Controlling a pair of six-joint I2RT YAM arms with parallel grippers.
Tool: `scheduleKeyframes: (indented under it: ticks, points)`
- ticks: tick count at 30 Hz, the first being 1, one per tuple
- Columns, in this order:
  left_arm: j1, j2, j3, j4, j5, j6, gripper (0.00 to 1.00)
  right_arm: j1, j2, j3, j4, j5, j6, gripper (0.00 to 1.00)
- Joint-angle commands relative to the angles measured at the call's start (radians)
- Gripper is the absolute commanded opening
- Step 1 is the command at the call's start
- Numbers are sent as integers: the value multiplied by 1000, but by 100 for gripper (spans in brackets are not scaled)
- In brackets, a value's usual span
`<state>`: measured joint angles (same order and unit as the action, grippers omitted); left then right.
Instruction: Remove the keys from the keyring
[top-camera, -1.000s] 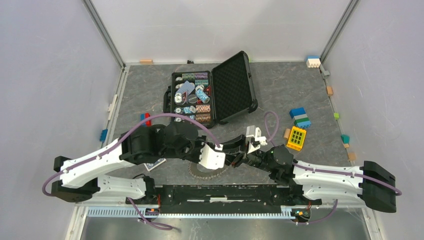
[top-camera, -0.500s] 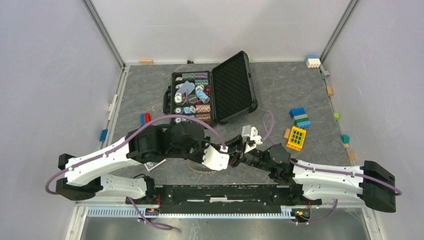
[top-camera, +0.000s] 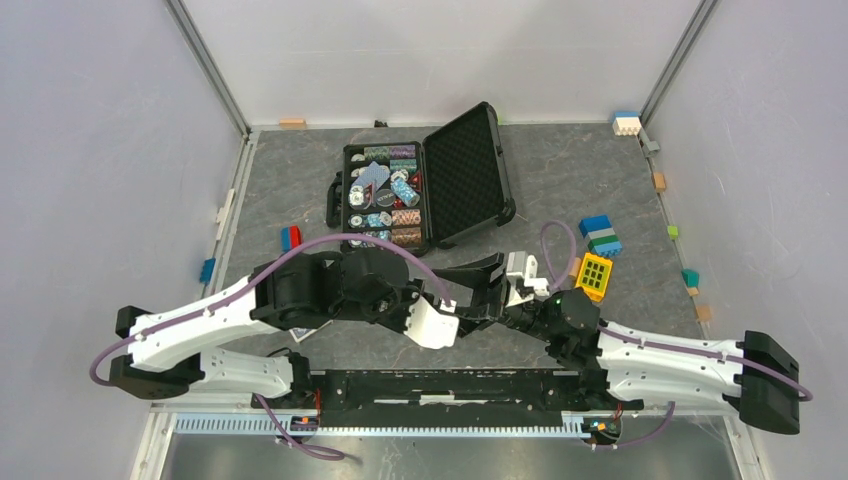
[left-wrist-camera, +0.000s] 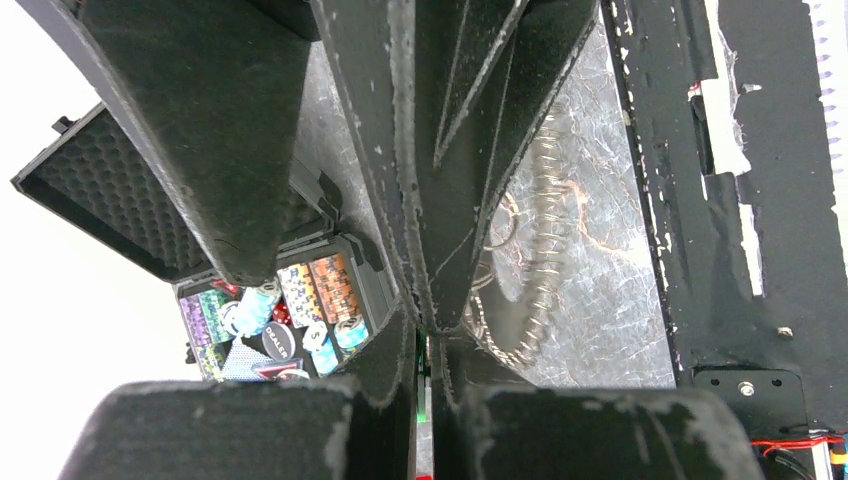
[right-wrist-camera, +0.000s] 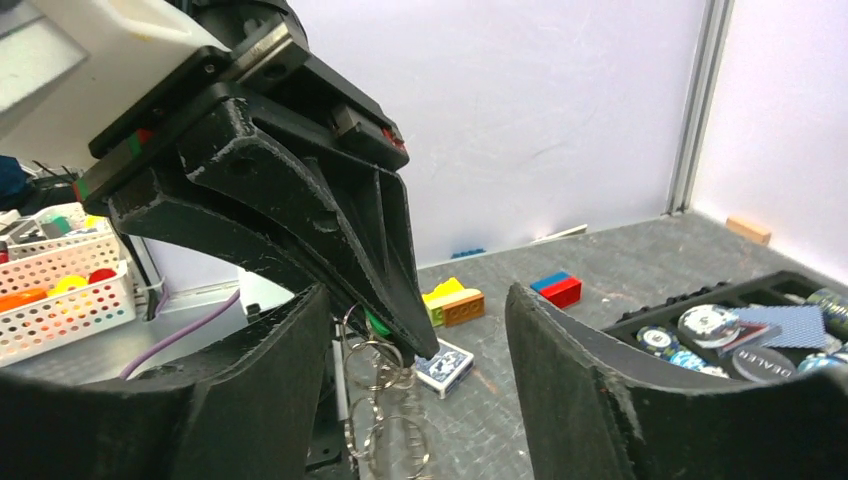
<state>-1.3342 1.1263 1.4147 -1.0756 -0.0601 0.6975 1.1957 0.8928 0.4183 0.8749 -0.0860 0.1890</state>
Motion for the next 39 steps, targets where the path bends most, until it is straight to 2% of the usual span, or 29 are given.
scheduleKeyframes:
  ticks: [1,6,10,17,20,28,33,39]
  points:
    - [-8,-33,4,59,17,10,2,-4,-32,-11,49,-47,-60,71]
    - [-8,-49,-7,60,12,25,2,-4,-76,-28,8,-114,-131,72]
    - [-8,-84,-43,60,44,106,2,-4,-119,-27,-68,-133,-208,68]
    - [-8,-169,-123,84,123,264,2,-4,-144,-2,-191,-103,-306,53]
    - [-8,-188,-142,89,142,318,2,-3,-115,24,-227,-98,-328,51]
    - [-7,-209,-156,89,207,411,2,-3,-20,75,-233,-130,-327,49]
    - [-8,-204,-153,94,189,415,2,-4,1,79,-233,-186,-302,47]
    - [-8,-213,-167,133,165,411,2,-4,17,74,-216,-245,-256,40]
